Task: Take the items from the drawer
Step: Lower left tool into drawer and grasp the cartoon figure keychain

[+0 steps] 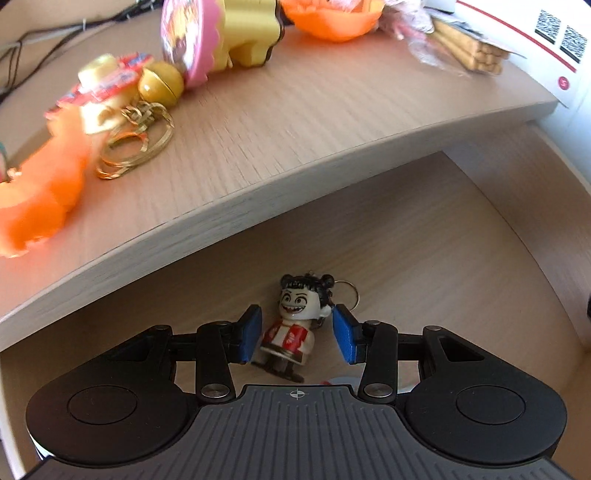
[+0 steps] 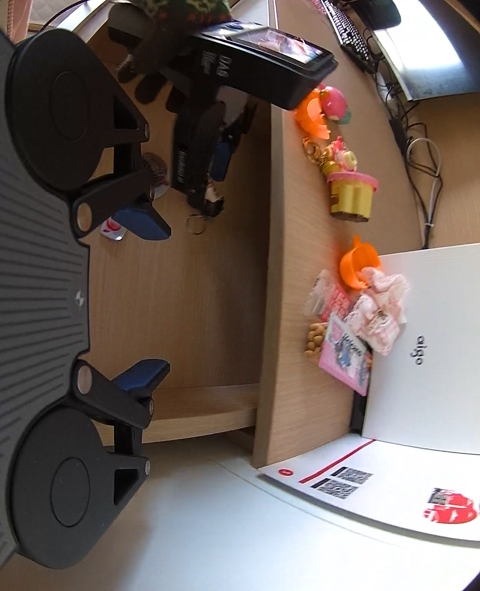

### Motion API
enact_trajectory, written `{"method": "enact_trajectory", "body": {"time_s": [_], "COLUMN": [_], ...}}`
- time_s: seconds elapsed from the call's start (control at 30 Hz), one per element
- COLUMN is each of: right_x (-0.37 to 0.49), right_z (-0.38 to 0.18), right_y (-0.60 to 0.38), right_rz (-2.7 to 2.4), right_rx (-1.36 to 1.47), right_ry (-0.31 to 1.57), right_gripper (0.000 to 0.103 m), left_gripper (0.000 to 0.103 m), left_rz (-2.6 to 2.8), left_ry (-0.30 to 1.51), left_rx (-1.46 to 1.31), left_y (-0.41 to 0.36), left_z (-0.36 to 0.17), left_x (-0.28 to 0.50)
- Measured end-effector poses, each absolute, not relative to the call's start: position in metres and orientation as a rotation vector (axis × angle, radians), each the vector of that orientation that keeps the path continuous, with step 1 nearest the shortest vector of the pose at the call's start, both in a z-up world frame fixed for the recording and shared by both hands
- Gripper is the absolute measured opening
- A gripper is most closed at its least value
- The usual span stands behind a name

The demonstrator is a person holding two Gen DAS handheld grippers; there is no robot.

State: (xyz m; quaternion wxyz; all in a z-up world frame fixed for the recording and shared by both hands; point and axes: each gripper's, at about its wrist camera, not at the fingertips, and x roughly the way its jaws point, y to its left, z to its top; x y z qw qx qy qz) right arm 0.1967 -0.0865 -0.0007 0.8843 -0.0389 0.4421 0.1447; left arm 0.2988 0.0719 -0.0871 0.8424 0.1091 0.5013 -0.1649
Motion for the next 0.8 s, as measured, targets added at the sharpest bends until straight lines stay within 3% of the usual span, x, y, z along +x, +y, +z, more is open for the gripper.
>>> {"method": "enact_trajectory", "body": {"time_s": [0.1,0.2,0.37,0.53,0.8], "right_x": [0.199,0.201,0.203,0.208,0.236], "right_z": [-0.005,-0.009,-0.015,-0.013,-0.043], "right_y": [-0.089,-0.09,-0.084,-0.065,0.002], "right_rz": [0.306,0.322,0.379,0.444,0.696], "right_rx": [-0.053,-0.015,0.03,-0.049,-0.236], "right_ry": [0.955,0.98,1.033,1.035,1.224], "right_gripper": [0.072,0.072,0.072,0.072,0.072], "left_gripper": [0.045,0.034,0.034,0.034,0.034], "left_rz": [-0.348,-0.365,-0.342,-0.313,-0.143], "left_ry": [1.074,1.103,1.202,1.166,1.133], "left_rx": [0.196,0.131,0.095,-0.082,-0.212], "left_y": [0.076,0.083,0.095,0.141,0.207], "left_z": [-0.09,-0.09,-0.08,-0.04,-0.001], "left_x": [0.303,0.305,0.296,0.262,0.206]}}
